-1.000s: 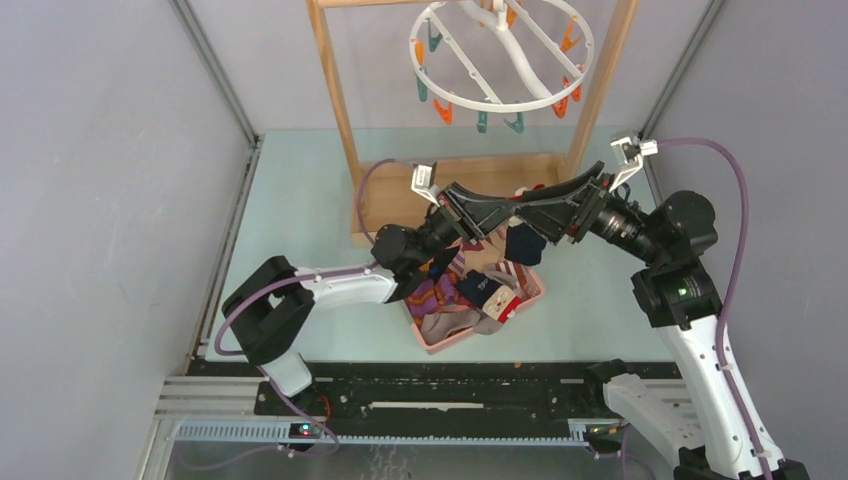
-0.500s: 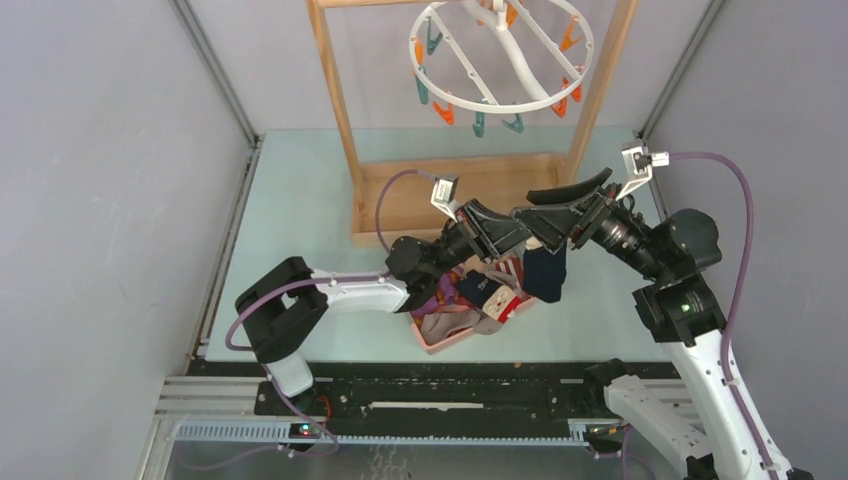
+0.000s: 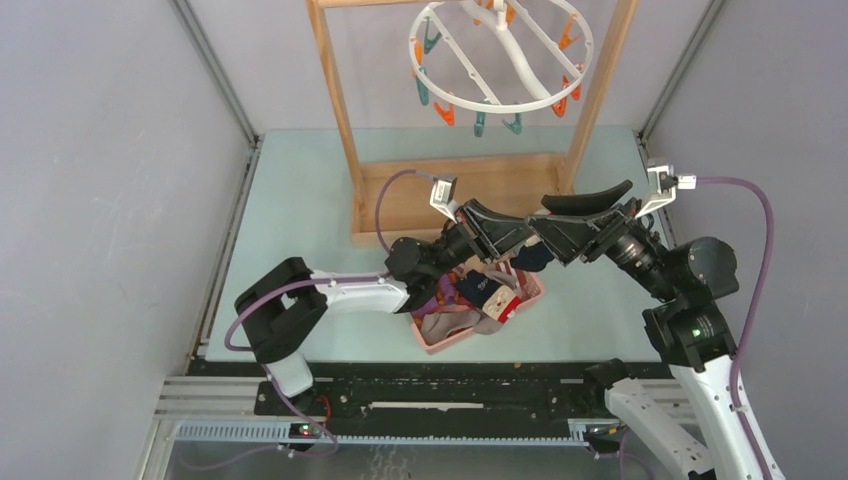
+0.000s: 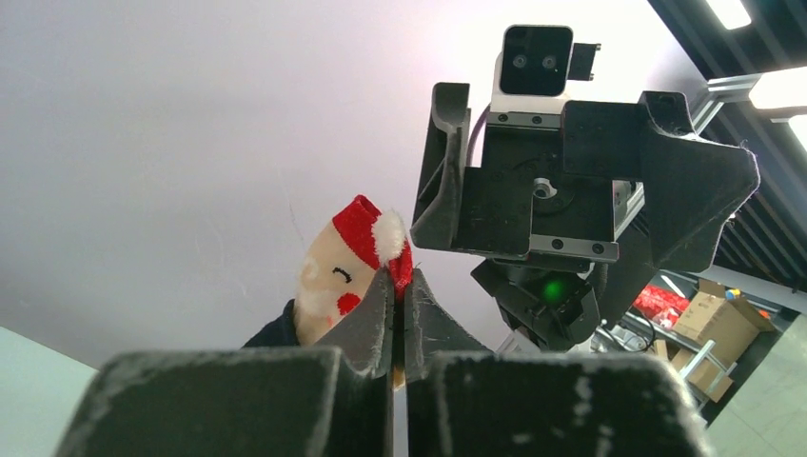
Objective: Clip the socks to the hanger
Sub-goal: Open the clamp at the hanger.
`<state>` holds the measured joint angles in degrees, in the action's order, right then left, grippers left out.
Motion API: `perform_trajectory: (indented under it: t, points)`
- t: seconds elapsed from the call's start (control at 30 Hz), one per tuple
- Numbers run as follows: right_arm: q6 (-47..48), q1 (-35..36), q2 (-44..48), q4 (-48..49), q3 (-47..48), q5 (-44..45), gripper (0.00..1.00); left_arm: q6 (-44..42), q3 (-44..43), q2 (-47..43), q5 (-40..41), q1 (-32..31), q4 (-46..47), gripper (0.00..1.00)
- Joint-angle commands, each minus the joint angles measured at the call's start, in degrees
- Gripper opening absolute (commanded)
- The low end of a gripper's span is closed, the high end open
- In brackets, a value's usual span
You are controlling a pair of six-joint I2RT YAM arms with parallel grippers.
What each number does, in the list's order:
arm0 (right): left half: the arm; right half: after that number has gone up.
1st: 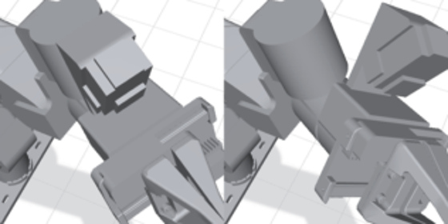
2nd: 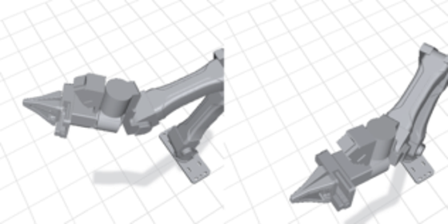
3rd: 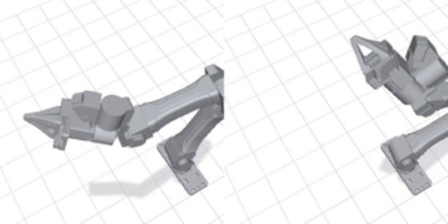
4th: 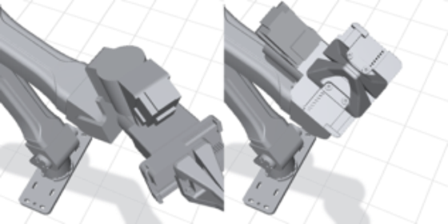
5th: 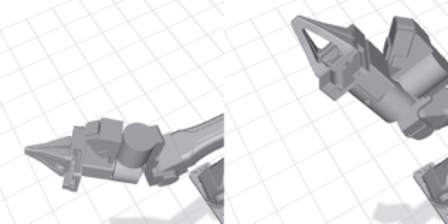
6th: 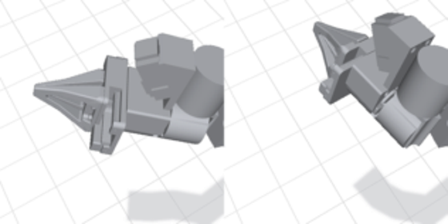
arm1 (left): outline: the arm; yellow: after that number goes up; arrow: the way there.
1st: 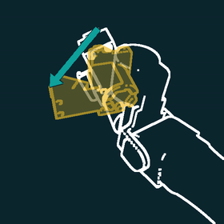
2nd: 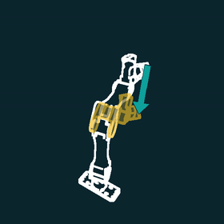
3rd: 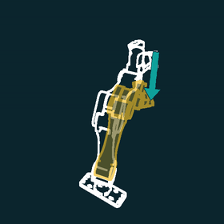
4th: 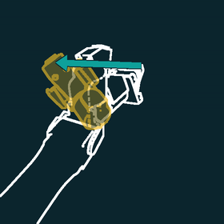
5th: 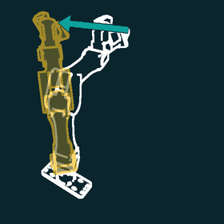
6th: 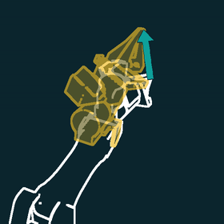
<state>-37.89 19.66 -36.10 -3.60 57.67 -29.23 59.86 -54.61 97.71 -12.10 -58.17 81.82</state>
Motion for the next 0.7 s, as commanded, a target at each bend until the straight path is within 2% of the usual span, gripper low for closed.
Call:
perform_trajectory:
  t: [0.0,0.17,0.33,0.4,0.5,0.67]
  points:
    - [-1.21,0.47,-1.01,2.7,-0.46,0.08,1.0,-2.68,-0.47,-3.31,1.2,-0.36,2.13,0.0]
    - [-2.95,0.74,-1.04,6.69,-3.3,-0.76,1.0,-3.4,2.1,-4.7,1.75,-0.36,2.12,0.0]
    - [-6.75,1.51,0.24,15.39,-10.33,-0.12,1.0,-5.94,6.68,-8.04,2.27,-0.24,2.05,0.0]
    - [-7.74,2.36,-1.81,19.64,-11.41,-0.44,1.0,-8.48,8.99,-10.5,3.12,0.29,2.03,0.0]
    - [-9.66,2.58,-8.26,29.38,-11.44,-5.97,1.0,-12.5,11.49,-13.26,4.13,1.23,1.9,0.0]
    - [-9.83,2.93,-9.11,27.97,-12.15,-4.66,1.0,-12.87,11.69,-13.07,2.2,1.83,1.8,0.0]
